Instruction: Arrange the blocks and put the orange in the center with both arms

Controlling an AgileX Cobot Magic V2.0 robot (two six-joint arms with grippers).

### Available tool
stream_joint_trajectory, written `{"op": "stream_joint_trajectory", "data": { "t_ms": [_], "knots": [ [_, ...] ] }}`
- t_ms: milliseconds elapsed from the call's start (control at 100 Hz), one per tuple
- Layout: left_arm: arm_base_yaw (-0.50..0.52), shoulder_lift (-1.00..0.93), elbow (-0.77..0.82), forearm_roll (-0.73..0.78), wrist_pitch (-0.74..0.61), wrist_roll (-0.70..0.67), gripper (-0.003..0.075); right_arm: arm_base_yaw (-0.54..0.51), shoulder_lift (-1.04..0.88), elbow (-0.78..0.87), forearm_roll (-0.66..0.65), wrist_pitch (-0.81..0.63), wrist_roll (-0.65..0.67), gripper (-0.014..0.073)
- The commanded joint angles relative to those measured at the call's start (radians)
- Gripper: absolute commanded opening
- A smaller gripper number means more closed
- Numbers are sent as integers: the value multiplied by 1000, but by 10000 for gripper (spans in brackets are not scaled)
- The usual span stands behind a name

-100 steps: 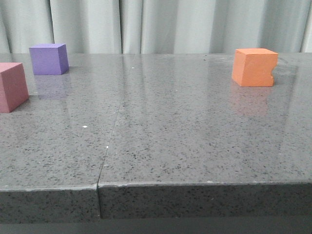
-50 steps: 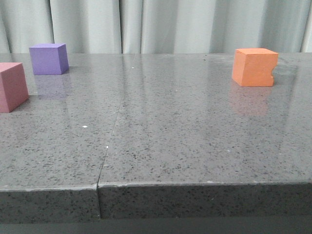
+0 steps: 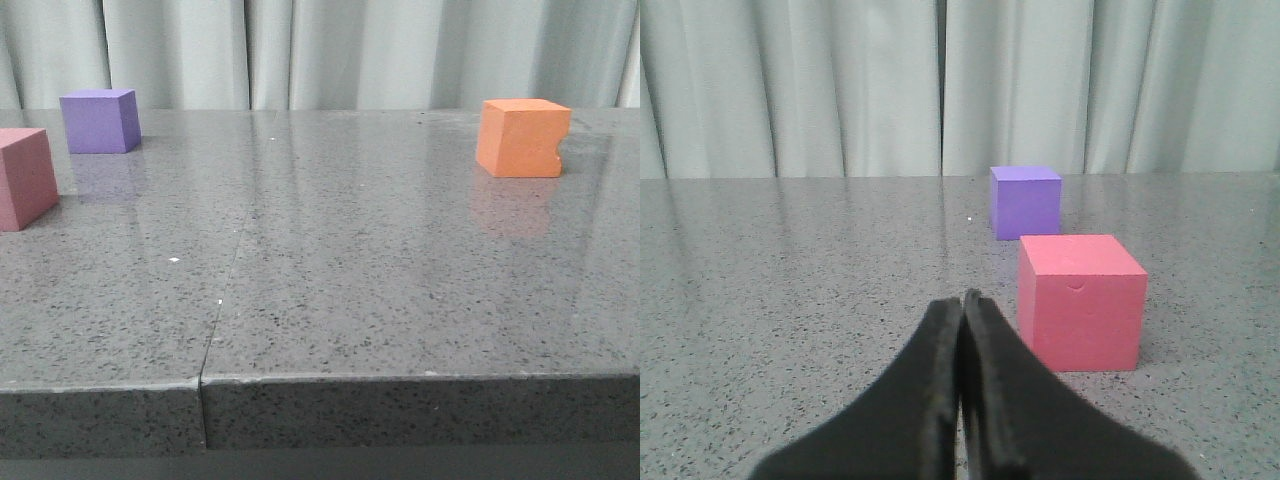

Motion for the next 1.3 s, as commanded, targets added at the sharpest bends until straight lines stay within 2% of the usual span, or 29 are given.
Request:
{"op": "stream_joint_trajectory", "data": {
  "t_ms": [0,580,980,1290],
  "knots": [
    [0,-28,39,-5,-79,0,-20,23,42,-92,9,6,-12,571],
    [0,-28,39,-5,-79,0,-20,90,406,-469,113,160,-12,571],
    [0,-28,39,-5,-79,0,-20,90,655,-684,81,214,-12,571],
    [0,-28,39,-5,-79,0,-20,89,770,-754,36,219,-12,604]
  ]
}}
